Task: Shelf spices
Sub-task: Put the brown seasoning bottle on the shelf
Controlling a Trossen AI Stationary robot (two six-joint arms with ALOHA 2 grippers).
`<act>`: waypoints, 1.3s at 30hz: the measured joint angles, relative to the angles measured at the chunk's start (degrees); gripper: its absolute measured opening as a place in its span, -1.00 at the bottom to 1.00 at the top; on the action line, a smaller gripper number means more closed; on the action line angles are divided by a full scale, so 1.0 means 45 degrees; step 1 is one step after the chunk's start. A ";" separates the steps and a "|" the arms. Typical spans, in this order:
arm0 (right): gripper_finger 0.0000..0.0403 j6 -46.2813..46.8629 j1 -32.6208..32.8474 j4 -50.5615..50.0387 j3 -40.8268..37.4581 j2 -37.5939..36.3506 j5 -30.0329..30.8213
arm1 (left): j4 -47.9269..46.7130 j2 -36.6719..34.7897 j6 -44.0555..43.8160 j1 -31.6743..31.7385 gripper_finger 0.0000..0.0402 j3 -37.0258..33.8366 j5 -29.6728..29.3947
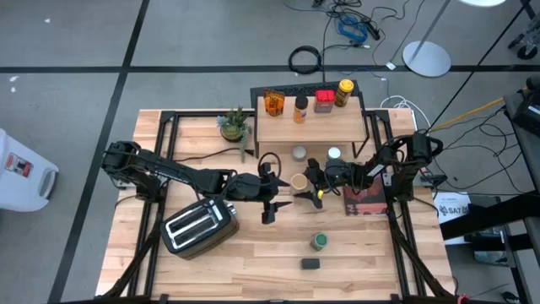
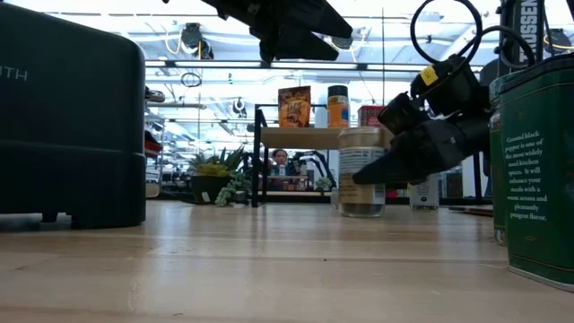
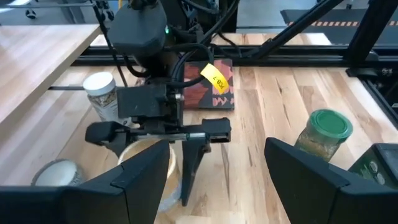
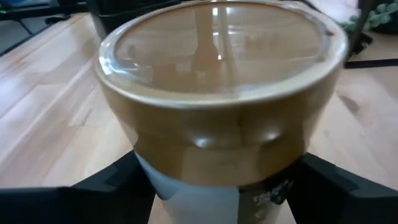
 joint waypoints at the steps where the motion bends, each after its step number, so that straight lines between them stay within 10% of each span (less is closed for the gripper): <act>1: 0.33 -0.0010 -0.0012 -0.0013 0.0000 0.0000 0.0044 | -0.0120 0.0000 -0.0002 0.0000 0.35 0.0000 0.0000; 23: 0.32 -0.0675 0.0530 -0.3144 0.3270 -0.0074 -0.0431 | -1.1192 -0.0005 0.1787 0.0896 0.35 0.6339 0.0288; 39: 0.32 -0.1612 0.1361 -0.8955 0.6398 -0.2613 -0.0318 | -1.3048 0.0466 0.2132 0.1627 0.40 0.6975 0.1581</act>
